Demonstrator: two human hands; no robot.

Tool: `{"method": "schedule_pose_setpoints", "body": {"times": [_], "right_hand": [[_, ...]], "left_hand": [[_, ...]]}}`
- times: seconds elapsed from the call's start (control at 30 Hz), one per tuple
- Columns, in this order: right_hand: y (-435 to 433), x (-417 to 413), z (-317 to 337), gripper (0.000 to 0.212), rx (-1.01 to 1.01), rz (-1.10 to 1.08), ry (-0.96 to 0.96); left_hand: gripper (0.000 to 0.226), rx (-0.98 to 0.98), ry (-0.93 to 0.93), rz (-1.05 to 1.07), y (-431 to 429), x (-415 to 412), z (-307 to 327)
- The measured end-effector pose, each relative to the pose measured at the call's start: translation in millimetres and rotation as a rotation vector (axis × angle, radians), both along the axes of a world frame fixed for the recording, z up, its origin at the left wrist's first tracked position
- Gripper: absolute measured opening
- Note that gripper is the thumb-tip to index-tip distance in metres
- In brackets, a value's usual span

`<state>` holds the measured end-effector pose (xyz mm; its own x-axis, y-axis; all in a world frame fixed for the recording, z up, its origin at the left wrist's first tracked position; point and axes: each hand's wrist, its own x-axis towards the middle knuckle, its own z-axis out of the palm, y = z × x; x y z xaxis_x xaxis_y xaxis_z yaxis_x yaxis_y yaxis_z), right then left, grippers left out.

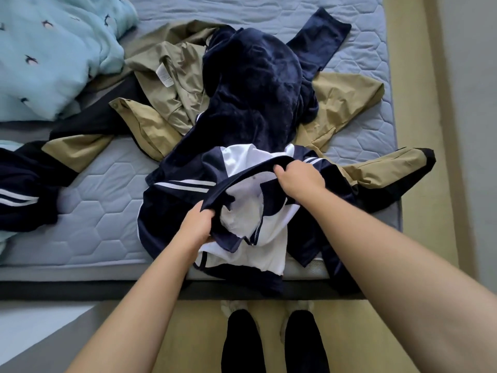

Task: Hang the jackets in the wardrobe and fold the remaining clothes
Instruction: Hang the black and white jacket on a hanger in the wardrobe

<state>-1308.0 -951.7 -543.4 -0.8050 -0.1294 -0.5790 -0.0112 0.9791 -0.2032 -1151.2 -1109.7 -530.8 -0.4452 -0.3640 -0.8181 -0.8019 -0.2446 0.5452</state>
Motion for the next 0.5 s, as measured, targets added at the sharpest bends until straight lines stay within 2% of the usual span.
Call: {"method": "schedule_pose_setpoints", "body": {"times": [0.07,0.13,0.27,0.33,0.4,0.5], "right_hand": [[12,11,5,0.032,-0.128,-0.102,0.048],[26,27,12,0.017,-0.295,-0.232,0.026],[48,59,37,0.034,-0.629,-0.370,-0.060],[54,63,57,0.035,-0.761,-0.395,-0.073],[56,62,86,0.033,-0.878,-0.423,-0.094],[56,66,153,0.022,-0.985,-0.339,-0.140]], "left_hand": [[0.030,-0.203,-0.019,-0.009,-6,17,-7],[0.035,-0.245,-0.008,0.147,-8,32,-10],[0.042,-0.168,0.064,0.449,7,47,12],[0.037,-0.219,0.090,0.518,17,53,34],[0.028,-0.358,0.121,0.538,29,64,60],[0.015,-0.467,0.195,0.607,51,90,127]]}}
